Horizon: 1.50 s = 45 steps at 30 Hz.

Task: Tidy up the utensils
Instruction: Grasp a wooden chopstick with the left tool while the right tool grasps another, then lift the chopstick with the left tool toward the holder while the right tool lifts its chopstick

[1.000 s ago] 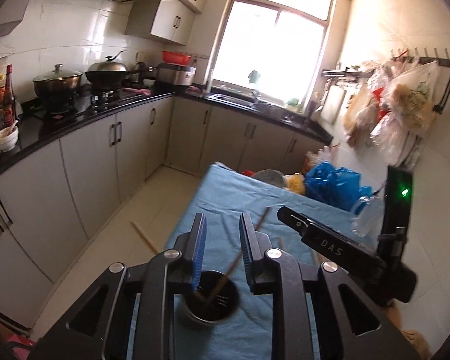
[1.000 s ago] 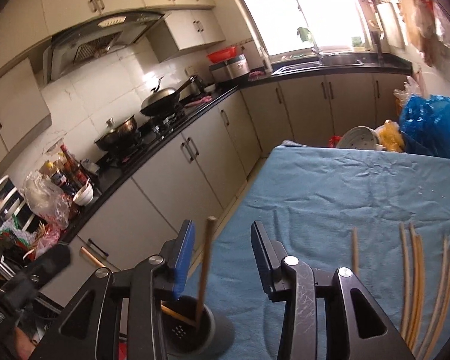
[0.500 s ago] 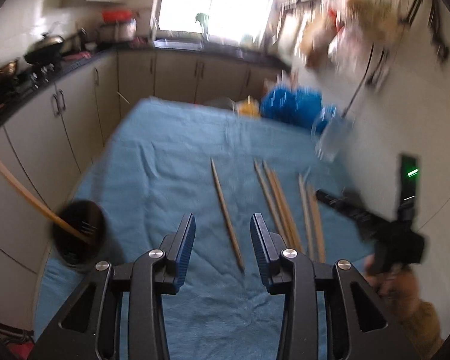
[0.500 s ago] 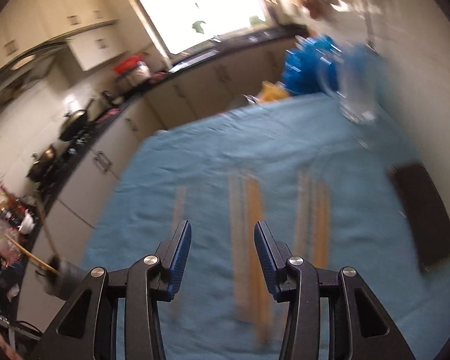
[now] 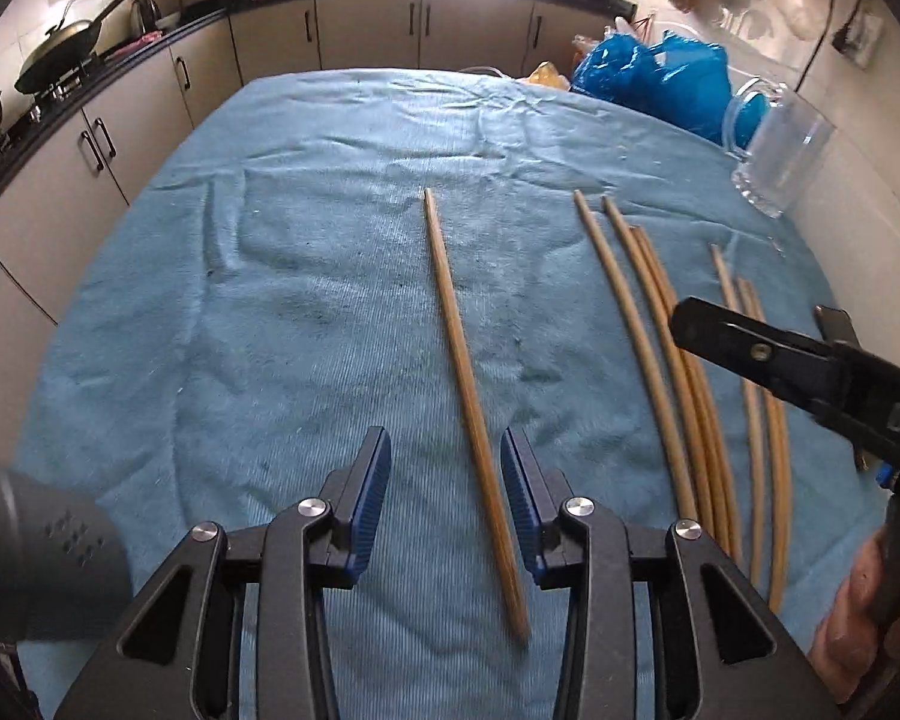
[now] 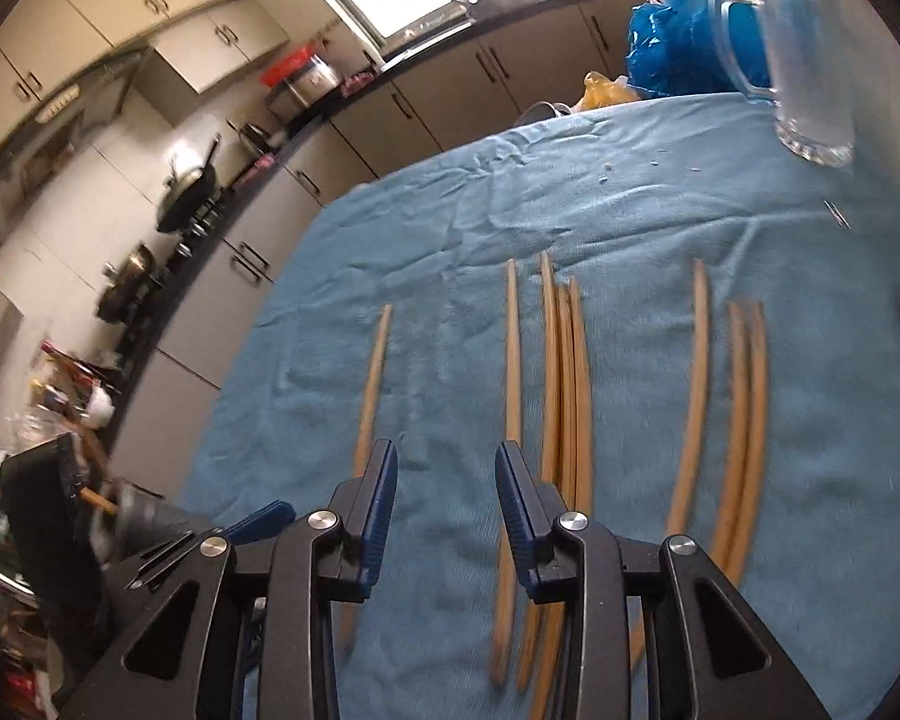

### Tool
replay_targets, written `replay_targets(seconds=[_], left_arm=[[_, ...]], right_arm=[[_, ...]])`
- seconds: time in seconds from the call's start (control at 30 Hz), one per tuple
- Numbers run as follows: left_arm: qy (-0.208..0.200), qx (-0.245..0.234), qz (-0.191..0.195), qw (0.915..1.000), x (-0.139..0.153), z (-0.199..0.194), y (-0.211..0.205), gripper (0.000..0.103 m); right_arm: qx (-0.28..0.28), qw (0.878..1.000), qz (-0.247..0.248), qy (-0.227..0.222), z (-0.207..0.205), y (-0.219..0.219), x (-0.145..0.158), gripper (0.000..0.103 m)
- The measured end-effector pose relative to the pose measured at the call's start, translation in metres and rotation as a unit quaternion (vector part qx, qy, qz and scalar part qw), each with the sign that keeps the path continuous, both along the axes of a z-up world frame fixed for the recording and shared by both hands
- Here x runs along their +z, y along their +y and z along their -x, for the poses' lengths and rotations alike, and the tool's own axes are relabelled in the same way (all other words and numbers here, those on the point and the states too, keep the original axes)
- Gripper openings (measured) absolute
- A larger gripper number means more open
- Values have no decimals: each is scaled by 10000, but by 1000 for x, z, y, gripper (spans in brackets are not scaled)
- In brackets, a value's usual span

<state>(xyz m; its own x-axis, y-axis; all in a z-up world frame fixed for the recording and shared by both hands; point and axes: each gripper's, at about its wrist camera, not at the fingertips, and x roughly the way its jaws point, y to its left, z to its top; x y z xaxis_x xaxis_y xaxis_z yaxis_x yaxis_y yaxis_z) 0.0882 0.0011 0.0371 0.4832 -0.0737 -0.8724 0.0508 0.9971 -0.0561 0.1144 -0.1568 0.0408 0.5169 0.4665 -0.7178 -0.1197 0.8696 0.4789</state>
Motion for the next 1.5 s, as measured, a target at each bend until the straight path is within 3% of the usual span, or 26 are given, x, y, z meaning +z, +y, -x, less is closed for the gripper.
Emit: replay_targets(seconds=[0.33,0.47,0.57,0.8,1.0,1.2,1.33,1.5], left_arm=[[76,-28,-27,10000,-12,-27,-5,36],[26,-46,-205,9998,-12,-26,-7,6],[102,-48,-62,9999,-12,-22,-2,6],[582,-134,876,9944,-12,30,25,6],[835,-342,1258,9879,-13,97,44,6],[1094,-516,1114,9864,-10,116,45,6],[898,-439,877,9911,-4,104,38,6],[953,-445,474,9933,-11,73,23,6]], right_arm=[[-108,9944,978,375,-46,21,-21,36],[-181,9899,1344,420,-52,28,-21,10],[-244,9886,1406,482,-48,31,-21,8],[-124,9912,1087,748,5,36,-22,8],[164,9919,958,820,89,31,-22,9],[429,9911,1011,755,137,25,-22,11],[442,9900,1069,802,131,26,-22,14],[477,9855,1438,769,109,42,-20,14]])
